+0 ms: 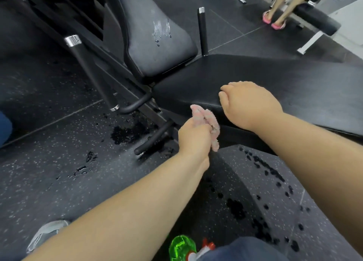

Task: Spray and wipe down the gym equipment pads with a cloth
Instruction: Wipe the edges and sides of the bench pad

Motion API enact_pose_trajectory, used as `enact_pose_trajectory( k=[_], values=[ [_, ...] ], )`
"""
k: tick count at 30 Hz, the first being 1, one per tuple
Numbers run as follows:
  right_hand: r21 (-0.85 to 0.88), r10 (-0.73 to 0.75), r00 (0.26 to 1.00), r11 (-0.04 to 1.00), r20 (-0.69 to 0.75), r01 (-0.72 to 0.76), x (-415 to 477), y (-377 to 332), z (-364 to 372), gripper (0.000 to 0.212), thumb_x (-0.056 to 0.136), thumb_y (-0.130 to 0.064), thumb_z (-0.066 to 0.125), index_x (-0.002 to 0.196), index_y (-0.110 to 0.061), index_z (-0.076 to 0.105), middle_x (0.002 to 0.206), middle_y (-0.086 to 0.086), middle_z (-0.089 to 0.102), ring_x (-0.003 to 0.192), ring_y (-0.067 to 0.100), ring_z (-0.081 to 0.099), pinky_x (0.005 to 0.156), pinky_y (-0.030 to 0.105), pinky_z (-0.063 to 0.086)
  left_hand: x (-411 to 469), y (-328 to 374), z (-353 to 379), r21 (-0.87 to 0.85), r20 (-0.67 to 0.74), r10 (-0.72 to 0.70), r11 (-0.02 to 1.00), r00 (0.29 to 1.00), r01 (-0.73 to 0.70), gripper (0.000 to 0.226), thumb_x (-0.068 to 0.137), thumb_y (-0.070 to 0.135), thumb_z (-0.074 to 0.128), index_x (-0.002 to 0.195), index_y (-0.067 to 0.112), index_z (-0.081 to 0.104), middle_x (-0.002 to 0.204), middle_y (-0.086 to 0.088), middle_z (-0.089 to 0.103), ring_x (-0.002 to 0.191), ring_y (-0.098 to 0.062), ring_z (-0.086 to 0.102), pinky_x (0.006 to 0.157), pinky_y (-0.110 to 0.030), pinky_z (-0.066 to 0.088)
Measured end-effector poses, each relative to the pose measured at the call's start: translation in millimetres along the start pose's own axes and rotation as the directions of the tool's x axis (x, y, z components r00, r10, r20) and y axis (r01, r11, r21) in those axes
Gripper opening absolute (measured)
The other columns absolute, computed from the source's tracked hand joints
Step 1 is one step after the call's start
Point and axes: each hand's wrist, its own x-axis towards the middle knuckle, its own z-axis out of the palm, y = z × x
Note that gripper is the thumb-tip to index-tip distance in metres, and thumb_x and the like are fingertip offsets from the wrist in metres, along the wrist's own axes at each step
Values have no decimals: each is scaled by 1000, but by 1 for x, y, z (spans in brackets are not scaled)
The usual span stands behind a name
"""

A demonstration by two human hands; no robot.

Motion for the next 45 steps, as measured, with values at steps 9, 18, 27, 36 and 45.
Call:
enact_pose_trajectory(
  k=[9,18,27,36,45],
  values=[
    [549,-50,994,830,-95,94,-61,-50,11,56,82,-45,64,132,-25,50,120,-9,60,106,18,54,87,34,46,5,69,-45,204,180,-94,977,979,57,14,88,9,63,95,11,75,94,-12,72,87,-25,67,88,-37,54],
    [901,753,499,-391,430,-186,-68,-127,18,24,88,-35,63,110,-46,62,106,-11,69,94,11,65,86,41,57,20,158,-22,893,358,-180,353,916,-280,26,93,23,50,104,20,73,107,1,75,103,-13,68,95,-33,45],
    [964,960,-96,-256,262,73,-53,-115,9,12,94,-34,59,106,-33,56,121,-11,47,93,-4,57,72,10,48,84,131,11,506,750,-390,-182,534,-843,61,99,15,54,150,40,32,161,8,24,147,-9,24,118,-22,18],
    [971,996,-89,-36,15,-238,12,-160,84,11,83,-11,70,91,-18,70,114,-4,52,91,11,57,72,12,43,116,125,0,409,824,-386,-102,415,-907,59,100,21,54,149,44,30,159,15,25,146,-5,23,121,-30,22],
    [999,944,-330,-21,6,-42,-50,-127,46,22,84,-9,70,93,-26,59,114,-8,47,92,-13,52,75,3,39,73,128,36,343,895,-225,-203,384,-917,56,99,13,52,145,44,41,152,16,40,140,-5,35,110,-15,24]
  ],
)
